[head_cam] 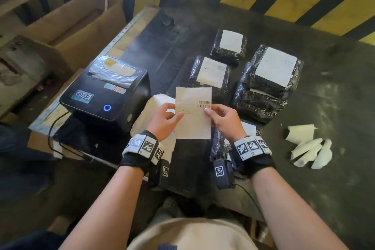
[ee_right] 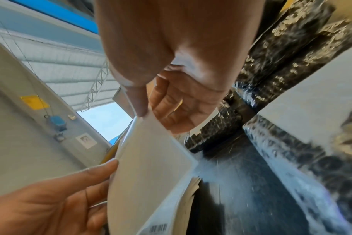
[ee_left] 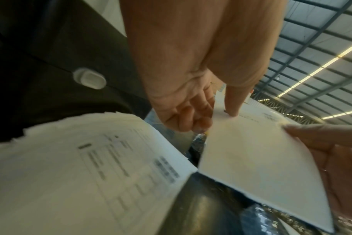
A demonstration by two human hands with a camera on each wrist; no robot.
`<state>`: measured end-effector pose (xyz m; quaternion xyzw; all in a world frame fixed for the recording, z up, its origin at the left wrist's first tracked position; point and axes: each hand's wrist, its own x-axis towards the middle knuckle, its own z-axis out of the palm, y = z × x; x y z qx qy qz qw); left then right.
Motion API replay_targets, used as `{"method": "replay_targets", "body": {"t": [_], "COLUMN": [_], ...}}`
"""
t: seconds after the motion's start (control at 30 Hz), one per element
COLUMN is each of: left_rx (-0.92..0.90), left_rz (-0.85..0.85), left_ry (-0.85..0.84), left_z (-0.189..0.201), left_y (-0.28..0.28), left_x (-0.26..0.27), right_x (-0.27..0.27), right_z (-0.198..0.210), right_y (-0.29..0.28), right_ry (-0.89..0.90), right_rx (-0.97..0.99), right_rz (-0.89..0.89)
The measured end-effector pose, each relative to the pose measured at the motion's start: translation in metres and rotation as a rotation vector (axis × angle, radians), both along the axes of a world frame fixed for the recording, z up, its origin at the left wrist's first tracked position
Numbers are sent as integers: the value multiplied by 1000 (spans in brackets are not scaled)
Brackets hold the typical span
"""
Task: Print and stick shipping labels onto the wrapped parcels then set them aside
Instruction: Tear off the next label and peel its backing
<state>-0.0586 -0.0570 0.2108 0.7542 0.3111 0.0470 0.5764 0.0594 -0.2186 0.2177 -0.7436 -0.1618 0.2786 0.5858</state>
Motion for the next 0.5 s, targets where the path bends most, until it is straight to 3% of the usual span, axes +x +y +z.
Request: {"method": "replay_targets", "body": {"t": [0.13,0.37,0.5], "left_rx": [-59,-65,-39], "left_rz": [3,64,75], "left_ry": [-73,-102,-115], "left_z": [6,21,25], "left_y": [-20,-64,-97], "left_x": [14,34,44], "right_x": [3,0,2], "right_z": [2,3,6], "right_y": [-26,-88,-117], "right_ry": [28,101,186], "right_rx": [40,28,107], "right_rz": [-59,9,-102]}}
